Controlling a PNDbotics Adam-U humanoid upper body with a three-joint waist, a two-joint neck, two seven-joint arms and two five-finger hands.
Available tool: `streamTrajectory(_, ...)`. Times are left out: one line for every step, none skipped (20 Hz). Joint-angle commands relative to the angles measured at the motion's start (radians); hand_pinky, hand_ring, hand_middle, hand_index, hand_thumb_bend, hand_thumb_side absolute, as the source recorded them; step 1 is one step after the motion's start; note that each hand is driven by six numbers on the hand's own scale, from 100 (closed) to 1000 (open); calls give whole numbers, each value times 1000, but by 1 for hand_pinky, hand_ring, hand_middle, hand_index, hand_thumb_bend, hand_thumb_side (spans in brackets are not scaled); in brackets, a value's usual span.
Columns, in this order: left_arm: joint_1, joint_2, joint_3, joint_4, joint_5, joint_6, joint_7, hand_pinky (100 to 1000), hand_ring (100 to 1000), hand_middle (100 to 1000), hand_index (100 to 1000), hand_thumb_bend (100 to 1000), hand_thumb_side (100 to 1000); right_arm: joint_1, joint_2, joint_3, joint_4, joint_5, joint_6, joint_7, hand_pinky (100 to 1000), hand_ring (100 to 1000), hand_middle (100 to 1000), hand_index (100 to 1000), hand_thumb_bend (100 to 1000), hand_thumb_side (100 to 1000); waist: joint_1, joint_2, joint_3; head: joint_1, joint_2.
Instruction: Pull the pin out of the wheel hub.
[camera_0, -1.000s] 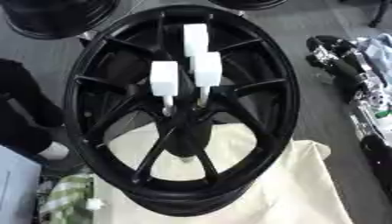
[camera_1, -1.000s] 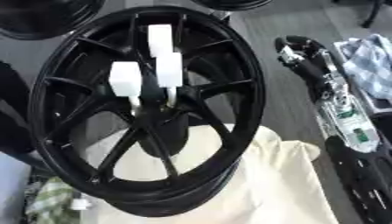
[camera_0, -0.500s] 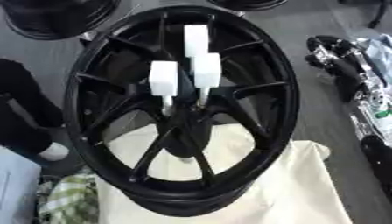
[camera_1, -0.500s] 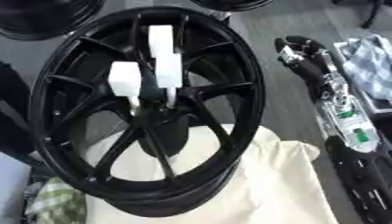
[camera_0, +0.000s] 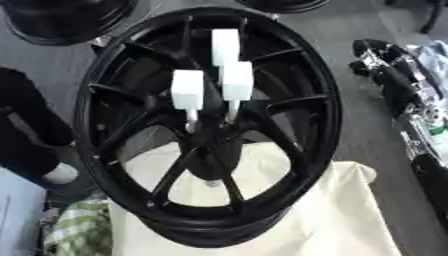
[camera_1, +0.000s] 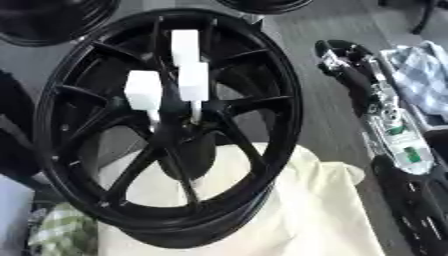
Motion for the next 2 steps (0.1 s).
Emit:
streamTrajectory(-9,8,-22,-1,59,-33,60,768,714,720,751,100,837,-18,-14,-1,-24,-8,2,-5,777,654,647,757,394,352,-2,-22,-2,4,-2)
streamTrajectory(-8,5,-32,-1,78,-41,78,769,715,721,751,100,837,-18,-14,-1,-24,-9,2,-6,777,654,647,757,395,351,-2,-22,-2,5,-2)
